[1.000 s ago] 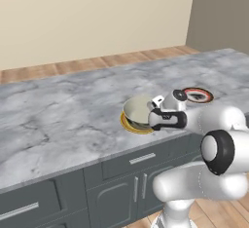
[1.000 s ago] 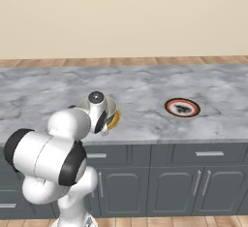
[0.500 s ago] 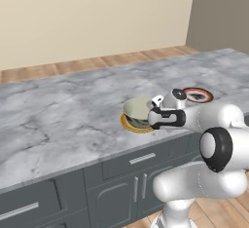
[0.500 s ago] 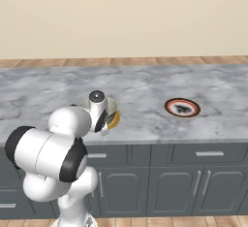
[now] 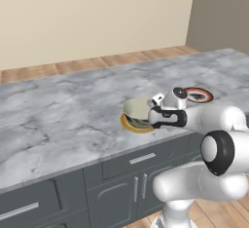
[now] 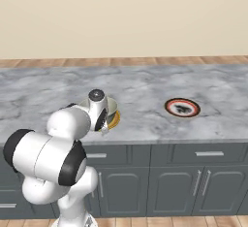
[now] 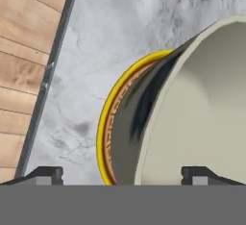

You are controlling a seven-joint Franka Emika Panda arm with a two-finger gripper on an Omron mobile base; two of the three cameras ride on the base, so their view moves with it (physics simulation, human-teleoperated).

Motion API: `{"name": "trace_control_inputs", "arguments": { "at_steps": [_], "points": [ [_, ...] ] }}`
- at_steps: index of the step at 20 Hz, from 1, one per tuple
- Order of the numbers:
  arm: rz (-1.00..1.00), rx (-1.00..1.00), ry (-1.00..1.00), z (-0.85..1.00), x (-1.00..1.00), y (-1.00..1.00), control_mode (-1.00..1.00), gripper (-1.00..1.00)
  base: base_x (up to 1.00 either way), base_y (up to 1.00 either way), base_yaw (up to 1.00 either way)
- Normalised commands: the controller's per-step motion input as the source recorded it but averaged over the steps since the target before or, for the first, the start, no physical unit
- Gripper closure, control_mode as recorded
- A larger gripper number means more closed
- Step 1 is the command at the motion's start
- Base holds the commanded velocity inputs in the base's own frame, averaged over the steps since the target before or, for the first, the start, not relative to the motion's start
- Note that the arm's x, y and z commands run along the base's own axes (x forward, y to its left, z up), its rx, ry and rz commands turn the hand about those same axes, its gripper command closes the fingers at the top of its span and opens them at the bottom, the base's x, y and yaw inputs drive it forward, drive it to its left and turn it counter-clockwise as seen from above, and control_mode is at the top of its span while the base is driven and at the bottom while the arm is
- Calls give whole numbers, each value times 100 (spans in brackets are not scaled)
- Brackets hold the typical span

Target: Move the bowls from the cabinet to the plates on the dining table.

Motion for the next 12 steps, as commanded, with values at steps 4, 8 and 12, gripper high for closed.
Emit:
{"name": "trace_control_inputs", "arguments": {
  "at_steps": [4,8,12],
  "points": [
    [0,0,0,27,-4,-4,-100,-100,0,0,0],
    [0,0,0,36,-12,-14,-100,-100,0,0,0],
    [0,0,0,45,-19,-18,-100,-100,0,0,0]
  ]
}}
